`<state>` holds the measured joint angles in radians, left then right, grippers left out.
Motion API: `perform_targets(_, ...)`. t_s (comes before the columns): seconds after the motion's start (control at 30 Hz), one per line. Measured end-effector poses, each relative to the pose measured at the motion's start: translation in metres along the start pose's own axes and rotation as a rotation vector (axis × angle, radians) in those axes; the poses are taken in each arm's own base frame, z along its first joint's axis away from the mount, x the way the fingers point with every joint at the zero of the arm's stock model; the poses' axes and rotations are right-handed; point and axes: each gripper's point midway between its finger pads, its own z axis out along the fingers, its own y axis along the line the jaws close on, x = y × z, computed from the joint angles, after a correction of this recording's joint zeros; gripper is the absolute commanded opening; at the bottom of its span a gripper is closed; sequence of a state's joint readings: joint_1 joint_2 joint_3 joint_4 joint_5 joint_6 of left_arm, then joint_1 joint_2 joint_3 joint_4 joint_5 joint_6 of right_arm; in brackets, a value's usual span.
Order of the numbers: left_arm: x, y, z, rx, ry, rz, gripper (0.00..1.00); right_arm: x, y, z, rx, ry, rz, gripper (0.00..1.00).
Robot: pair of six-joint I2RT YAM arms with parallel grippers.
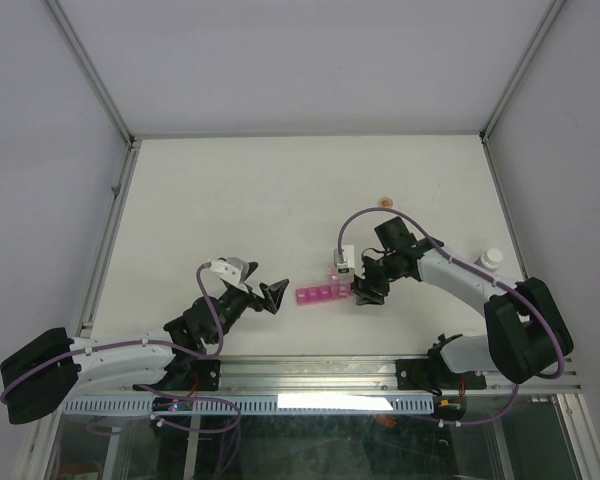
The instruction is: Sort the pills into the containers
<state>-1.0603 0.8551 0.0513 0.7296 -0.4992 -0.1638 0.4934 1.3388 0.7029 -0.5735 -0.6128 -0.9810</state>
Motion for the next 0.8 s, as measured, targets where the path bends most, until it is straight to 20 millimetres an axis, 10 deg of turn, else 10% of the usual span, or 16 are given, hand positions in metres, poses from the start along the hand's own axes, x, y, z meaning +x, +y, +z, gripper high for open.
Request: perform_targets(0.8, -0.0001, -0.0001, 0.0002, 0.000, -0.001, -0.001, 0.99, -0.0046, -0.0049, 0.0001, 0.014, 0.068, -0.004, 0.04)
